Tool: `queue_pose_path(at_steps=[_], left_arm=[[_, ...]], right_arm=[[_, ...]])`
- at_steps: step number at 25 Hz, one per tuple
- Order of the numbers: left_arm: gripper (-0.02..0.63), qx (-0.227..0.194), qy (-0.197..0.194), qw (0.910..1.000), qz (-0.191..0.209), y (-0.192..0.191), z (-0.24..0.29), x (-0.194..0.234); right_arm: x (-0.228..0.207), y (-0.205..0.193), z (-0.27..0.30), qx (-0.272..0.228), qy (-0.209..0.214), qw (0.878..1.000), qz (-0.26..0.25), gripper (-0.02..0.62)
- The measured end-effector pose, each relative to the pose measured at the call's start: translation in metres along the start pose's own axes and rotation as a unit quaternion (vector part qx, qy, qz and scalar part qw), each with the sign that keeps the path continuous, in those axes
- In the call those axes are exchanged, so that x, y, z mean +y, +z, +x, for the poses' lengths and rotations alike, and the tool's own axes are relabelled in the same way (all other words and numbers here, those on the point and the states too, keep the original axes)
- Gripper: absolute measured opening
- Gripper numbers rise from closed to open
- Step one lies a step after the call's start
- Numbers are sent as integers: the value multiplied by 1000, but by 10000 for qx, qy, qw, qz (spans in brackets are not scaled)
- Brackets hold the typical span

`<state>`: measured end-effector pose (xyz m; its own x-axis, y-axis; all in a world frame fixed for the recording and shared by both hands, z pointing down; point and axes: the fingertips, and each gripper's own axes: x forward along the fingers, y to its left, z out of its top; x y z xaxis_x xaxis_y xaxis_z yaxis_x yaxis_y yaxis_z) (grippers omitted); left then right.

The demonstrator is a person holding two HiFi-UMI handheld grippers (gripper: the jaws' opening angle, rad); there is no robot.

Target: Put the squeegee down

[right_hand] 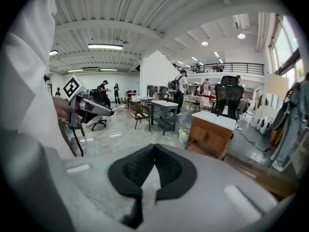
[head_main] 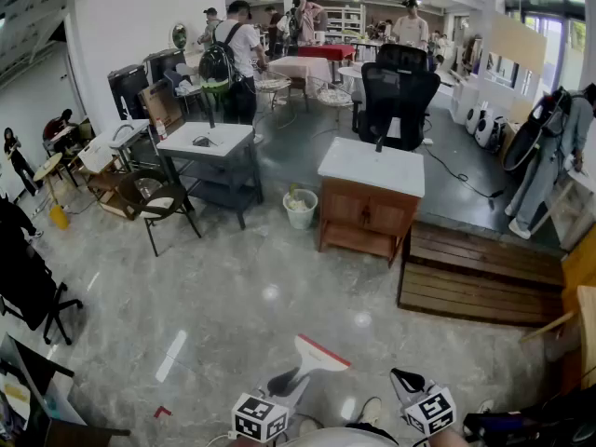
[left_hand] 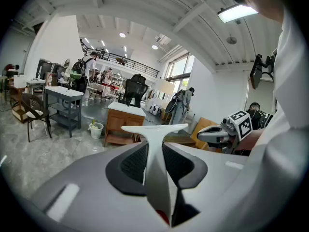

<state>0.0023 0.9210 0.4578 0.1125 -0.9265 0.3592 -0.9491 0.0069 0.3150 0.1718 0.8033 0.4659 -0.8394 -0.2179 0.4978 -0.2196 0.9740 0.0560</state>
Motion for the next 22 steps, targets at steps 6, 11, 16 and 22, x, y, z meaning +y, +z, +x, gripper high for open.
queue_pose_path(at_steps=[6, 11, 16, 22], left_arm=[[104, -48, 7, 10000, 31, 11, 28, 14], [104, 215, -72, 9997, -47, 9, 68, 12], [106, 229, 62, 9997, -57, 37, 121, 8], [105, 176, 104, 9997, 125, 90, 198, -7]], right_arm=[[-27, 18, 3, -209, -207, 9995, -60, 3], [-56, -1, 0, -138, -328, 9990, 267, 3], [-119, 14, 11, -414, -313, 9973, 515, 3], [-206, 23, 9, -639, -599, 9950, 483, 31]])
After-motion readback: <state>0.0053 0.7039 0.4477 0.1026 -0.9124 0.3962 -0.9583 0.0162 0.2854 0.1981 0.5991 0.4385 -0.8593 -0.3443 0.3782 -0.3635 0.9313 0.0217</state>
